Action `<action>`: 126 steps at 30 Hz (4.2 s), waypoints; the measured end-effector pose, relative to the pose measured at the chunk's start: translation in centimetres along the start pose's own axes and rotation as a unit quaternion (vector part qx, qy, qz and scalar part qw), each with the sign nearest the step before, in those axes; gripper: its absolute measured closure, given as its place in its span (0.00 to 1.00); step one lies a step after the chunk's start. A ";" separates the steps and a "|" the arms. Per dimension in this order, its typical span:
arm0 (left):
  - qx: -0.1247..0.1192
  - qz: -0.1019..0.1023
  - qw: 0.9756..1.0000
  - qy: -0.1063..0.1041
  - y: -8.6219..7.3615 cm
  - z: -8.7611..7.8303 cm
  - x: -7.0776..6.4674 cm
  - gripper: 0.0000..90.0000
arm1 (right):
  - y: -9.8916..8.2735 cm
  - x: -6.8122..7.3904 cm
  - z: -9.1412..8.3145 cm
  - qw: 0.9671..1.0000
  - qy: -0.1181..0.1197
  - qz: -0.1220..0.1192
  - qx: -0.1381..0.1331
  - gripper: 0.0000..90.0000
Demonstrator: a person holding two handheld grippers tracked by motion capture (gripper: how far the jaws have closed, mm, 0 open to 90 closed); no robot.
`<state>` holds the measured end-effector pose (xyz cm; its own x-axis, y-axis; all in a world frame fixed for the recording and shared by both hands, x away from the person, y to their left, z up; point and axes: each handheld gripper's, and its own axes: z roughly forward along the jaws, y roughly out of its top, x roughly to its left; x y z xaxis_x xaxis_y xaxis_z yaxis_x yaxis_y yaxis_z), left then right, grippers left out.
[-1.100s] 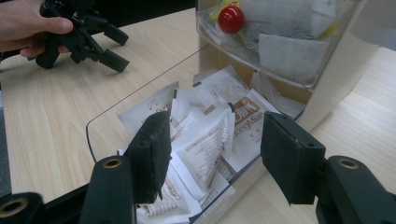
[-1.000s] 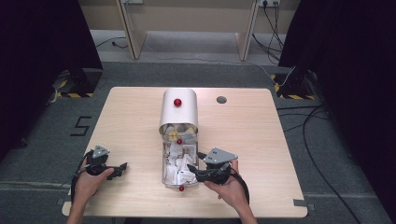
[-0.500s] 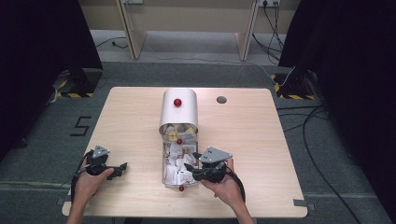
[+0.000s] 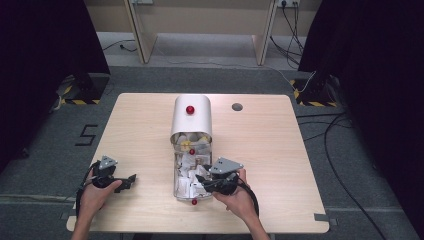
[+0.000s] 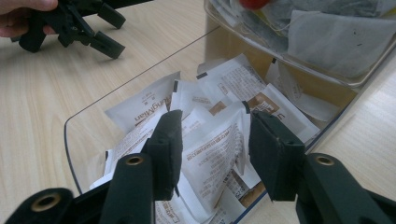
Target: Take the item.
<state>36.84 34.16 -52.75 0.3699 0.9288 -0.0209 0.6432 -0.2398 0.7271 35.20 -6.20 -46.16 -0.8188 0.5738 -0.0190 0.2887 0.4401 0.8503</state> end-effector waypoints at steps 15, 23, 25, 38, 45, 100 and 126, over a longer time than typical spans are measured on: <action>0.000 0.000 1.000 0.000 0.0 0.1 0.0 0.00 | -0.2 -0.1 0.9 1.000 -0.006 -0.005 0.010 0.71; 0.000 0.000 1.000 0.000 0.0 0.0 0.0 0.00 | -0.5 0.1 1.4 1.000 -0.004 -0.004 0.018 0.77; 0.000 0.000 1.000 0.000 0.0 0.0 0.0 0.00 | -0.5 0.2 1.4 1.000 -0.002 -0.009 0.020 0.84; 0.000 0.000 1.000 0.000 0.0 0.1 0.0 0.00 | 0.1 0.7 0.6 1.000 0.010 -0.020 -0.009 0.97; 0.000 0.000 1.000 0.000 0.0 0.0 0.0 0.00 | 0.6 0.7 -0.2 0.999 0.010 -0.020 -0.026 0.98; 0.000 0.000 1.000 0.000 0.0 0.1 0.0 0.00 | -0.2 -5.3 -6.1 0.993 -0.074 0.034 -0.083 0.98; 0.000 0.000 1.000 0.000 0.1 0.1 0.1 0.00 | -2.3 -8.6 -6.7 0.988 -0.110 0.072 -0.075 0.98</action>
<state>36.94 34.18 -52.75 0.3700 0.9288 -0.0201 0.6430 -0.2404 0.7272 38.23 -16.75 -44.38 -0.6423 0.7664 0.0071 0.3032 0.2455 0.9208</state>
